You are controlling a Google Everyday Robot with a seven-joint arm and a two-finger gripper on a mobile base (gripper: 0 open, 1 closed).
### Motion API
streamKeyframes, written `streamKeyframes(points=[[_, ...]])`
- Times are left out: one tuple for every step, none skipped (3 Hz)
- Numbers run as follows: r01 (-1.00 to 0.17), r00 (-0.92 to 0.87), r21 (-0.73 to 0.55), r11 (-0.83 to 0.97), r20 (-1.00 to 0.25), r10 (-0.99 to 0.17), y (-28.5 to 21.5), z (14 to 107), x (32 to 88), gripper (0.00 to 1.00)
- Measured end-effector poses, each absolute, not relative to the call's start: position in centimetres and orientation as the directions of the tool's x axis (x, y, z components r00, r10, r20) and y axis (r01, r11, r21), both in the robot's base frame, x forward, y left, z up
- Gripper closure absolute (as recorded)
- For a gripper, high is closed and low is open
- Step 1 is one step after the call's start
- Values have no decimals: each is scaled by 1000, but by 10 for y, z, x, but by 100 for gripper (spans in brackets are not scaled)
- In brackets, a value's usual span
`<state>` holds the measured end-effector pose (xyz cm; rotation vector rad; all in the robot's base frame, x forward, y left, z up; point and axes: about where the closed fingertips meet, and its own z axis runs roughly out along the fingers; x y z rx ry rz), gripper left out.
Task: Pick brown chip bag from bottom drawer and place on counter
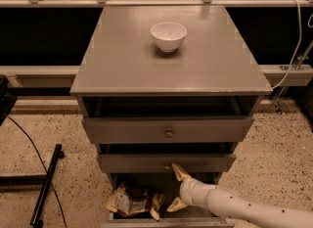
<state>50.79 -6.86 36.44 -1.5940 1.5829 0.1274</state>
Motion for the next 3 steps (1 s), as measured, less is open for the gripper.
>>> streamKeyframes(points=[[-856,188,-475,204,-653,-733,-64,357,502,0],[-857,183,-471,208,-656,-732,-63,357,501,0],[-890,85,-370,268,-711,-698,-63,342,492,0]])
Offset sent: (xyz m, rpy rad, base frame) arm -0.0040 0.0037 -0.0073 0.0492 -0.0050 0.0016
